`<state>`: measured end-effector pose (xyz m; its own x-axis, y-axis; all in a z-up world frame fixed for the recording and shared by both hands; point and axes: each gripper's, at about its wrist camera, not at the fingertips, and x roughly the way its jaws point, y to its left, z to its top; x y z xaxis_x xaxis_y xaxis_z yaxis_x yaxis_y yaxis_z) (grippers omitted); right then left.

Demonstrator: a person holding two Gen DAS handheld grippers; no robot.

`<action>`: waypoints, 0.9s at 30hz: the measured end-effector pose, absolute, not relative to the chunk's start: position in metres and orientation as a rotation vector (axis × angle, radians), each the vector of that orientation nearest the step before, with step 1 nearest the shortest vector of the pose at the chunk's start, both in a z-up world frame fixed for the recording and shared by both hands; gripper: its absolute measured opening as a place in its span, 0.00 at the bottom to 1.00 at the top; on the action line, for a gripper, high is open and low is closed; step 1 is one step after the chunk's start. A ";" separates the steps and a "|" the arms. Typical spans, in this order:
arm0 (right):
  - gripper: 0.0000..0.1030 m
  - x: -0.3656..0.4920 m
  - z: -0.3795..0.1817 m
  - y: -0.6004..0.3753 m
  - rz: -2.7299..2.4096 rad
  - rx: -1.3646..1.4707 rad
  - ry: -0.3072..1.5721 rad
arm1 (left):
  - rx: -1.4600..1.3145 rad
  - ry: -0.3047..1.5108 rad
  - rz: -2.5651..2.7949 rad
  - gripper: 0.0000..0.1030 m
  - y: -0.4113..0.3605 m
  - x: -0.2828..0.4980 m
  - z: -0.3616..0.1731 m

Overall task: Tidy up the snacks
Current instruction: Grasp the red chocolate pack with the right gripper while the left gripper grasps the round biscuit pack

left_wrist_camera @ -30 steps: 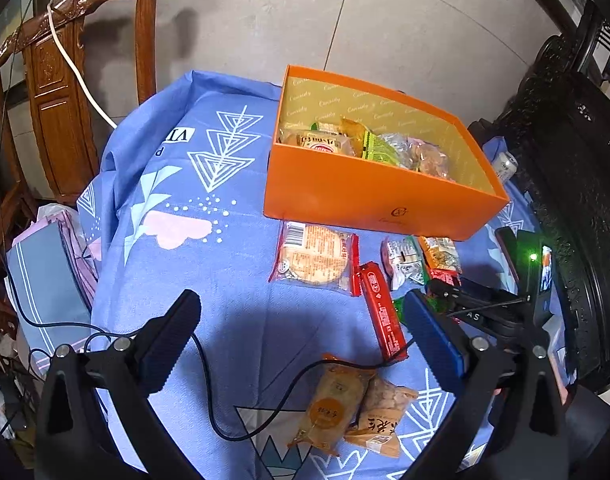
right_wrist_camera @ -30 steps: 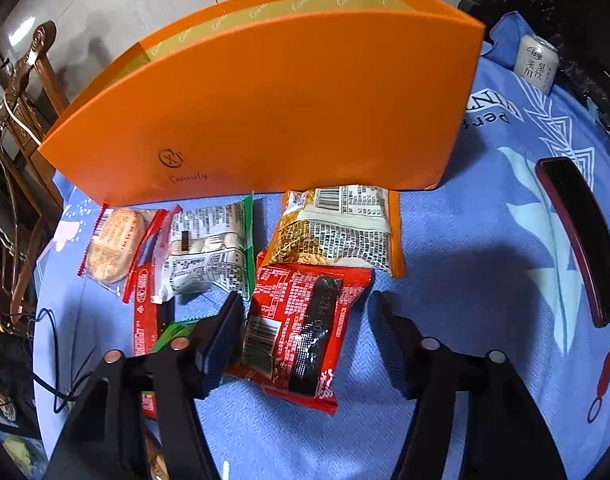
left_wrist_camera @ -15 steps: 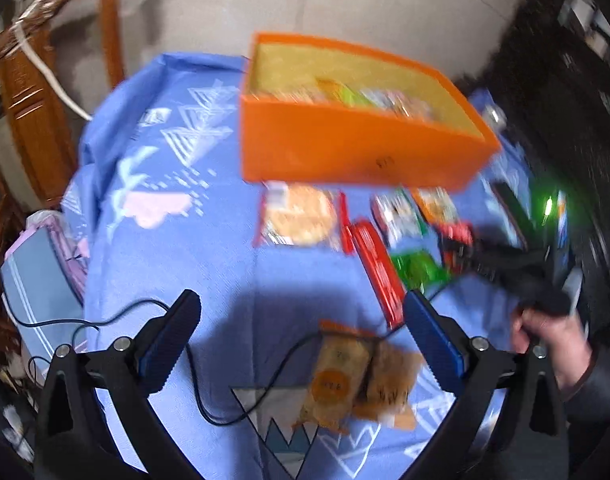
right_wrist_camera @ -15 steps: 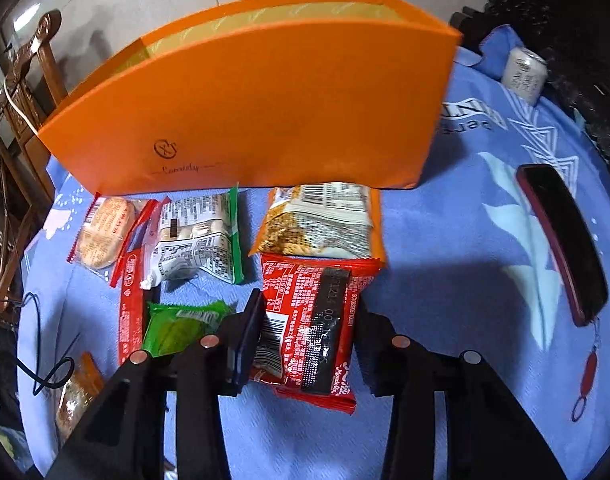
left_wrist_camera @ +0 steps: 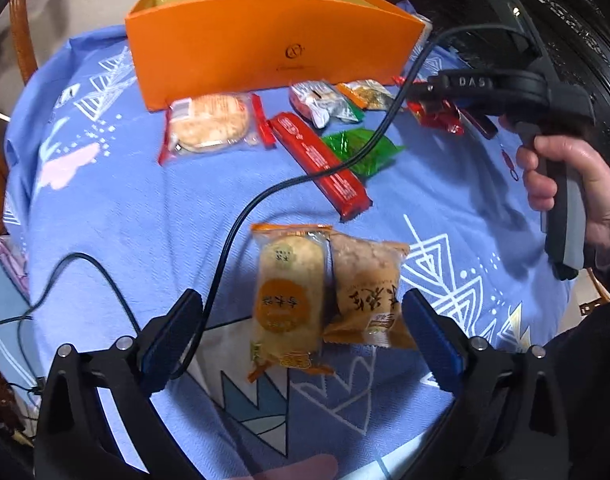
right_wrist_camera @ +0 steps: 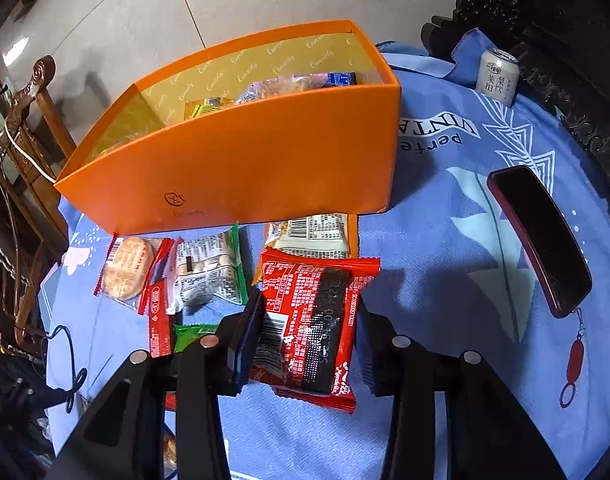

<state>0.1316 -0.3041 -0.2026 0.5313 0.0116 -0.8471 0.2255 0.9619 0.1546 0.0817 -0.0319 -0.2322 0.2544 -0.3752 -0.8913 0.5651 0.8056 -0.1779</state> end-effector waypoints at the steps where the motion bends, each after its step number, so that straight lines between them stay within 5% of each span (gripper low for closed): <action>1: 0.42 0.131 -0.202 -0.303 -0.127 0.260 1.005 | 0.188 1.155 -0.646 0.94 -0.031 0.083 -0.236; 13: 0.42 0.122 -0.205 -0.294 -0.105 0.266 1.019 | -0.006 1.224 -0.691 0.76 -0.008 0.104 -0.250; 27: 0.35 0.121 -0.198 -0.297 -0.103 0.251 0.994 | -0.040 1.123 -0.623 0.75 -0.004 0.137 -0.217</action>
<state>0.1208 -0.2973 -0.1985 0.5437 0.0285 -0.8388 0.1995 0.9664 0.1621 0.1370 -0.0043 -0.2166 0.2825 -0.4844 -0.8280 0.4457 0.8306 -0.3339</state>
